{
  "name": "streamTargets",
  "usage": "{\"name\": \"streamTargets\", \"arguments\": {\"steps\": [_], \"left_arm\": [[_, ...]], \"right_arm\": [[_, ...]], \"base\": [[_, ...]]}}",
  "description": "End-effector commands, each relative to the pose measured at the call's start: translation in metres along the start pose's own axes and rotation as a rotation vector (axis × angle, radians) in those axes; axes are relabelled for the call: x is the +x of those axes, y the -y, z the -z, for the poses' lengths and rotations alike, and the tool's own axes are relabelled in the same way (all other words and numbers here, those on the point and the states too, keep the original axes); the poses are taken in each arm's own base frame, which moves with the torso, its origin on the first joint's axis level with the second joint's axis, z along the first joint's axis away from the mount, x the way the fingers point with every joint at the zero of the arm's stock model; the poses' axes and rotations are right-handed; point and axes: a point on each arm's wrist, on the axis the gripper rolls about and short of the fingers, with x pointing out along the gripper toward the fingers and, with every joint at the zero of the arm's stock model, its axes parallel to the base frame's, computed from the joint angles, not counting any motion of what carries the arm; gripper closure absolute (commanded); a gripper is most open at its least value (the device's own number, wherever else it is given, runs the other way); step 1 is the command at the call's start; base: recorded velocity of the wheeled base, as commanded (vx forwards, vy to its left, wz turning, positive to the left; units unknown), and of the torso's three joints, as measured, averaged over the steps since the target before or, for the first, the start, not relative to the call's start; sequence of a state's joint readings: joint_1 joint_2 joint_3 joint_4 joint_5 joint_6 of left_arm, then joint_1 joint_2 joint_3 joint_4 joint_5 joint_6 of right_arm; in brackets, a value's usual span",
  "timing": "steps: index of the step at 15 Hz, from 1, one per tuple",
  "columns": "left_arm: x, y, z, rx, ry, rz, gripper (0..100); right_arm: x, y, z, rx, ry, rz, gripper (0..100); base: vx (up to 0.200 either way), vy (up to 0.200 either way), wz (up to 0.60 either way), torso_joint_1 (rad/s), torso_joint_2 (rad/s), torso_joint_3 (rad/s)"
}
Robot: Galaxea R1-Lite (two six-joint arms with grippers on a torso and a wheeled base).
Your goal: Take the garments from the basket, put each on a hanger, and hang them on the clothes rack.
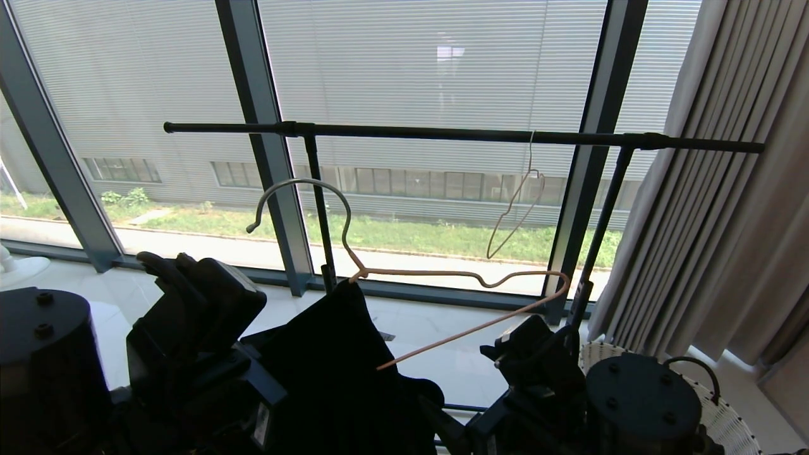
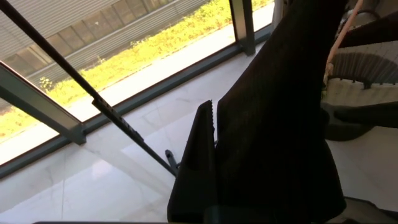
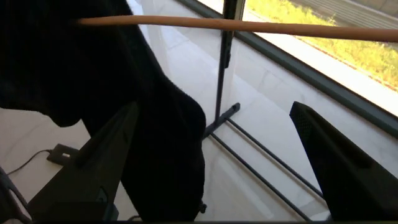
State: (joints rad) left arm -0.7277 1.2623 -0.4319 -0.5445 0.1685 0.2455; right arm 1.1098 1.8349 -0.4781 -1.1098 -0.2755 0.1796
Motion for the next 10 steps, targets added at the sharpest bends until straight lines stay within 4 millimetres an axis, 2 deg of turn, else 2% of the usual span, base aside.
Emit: {"name": "streamTargets", "arguments": {"steps": [1, 6, 8, 10], "left_arm": [[0.0, 0.001, 0.0, 0.003, 0.003, 0.006, 100], [0.001, 0.0, -0.008, -0.001, 0.026, 0.002, 100], [0.001, -0.001, -0.01, -0.003, 0.032, 0.0, 100], [0.001, -0.001, -0.009, -0.004, 0.031, -0.004, 100]], "right_arm": [[0.011, -0.001, 0.01, -0.001, -0.033, 0.014, 0], [0.017, -0.001, 0.021, -0.013, -0.073, 0.029, 0], [0.021, 0.001, 0.03, -0.027, -0.094, 0.089, 0], [0.021, 0.011, 0.033, -0.028, -0.104, 0.158, 0]], "base": [[0.0, 0.0, 0.0, 0.0, 0.0, 0.0], [0.0, 0.0, 0.0, 0.0, 0.0, 0.0], [0.0, 0.0, 0.0, 0.0, 0.0, 0.0], [0.0, 0.0, 0.0, 0.0, 0.0, 0.0]]}}
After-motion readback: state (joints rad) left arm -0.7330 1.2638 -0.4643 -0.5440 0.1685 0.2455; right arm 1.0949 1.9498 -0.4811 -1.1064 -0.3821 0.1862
